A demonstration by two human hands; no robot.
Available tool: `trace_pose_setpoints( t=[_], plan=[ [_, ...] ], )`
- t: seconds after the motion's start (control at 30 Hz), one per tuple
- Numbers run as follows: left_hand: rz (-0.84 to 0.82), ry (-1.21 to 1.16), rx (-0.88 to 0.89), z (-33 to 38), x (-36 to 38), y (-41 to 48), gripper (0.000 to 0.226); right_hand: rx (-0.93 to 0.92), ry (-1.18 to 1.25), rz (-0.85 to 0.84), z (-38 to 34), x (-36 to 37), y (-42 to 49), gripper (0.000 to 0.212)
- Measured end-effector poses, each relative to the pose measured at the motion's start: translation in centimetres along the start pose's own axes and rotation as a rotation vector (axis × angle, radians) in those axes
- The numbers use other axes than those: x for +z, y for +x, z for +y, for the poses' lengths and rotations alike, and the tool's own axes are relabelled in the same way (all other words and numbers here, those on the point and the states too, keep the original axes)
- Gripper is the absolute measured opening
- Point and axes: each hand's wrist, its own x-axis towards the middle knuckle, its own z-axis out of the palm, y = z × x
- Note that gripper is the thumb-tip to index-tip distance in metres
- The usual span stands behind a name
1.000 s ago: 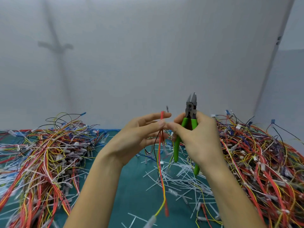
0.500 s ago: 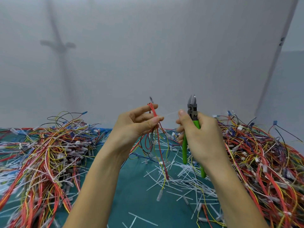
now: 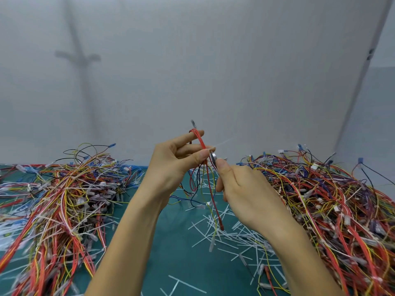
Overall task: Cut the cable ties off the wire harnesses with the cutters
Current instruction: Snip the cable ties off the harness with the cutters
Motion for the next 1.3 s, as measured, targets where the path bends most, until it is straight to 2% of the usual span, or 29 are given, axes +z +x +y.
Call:
trace_pose_setpoints(
  t=[0.23,0.43,0.87,1.3],
  plan=[
    [-0.043,0.023,0.020,-0.16,0.20,0.02,0.050,0.016,0.027,0.031,-0.15,-0.10,-0.07,0.068],
    [-0.064,0.020,0.043,-0.20,-0.01,0.00,0.059,0.024,0.042,0.046,-0.31,-0.04,0.04,0.067],
    [-0.086,0.036,0.060,-0.29,0.20,-0.05,0.055,0.030,0.059,0.054,-0.13,0.07,0.20,0.074],
    [-0.089,0.053,0.049,-0.27,0.23,-0.01,0.051,0.058,0.134,0.034,-0.02,0.05,0.40,0.070]
  ],
)
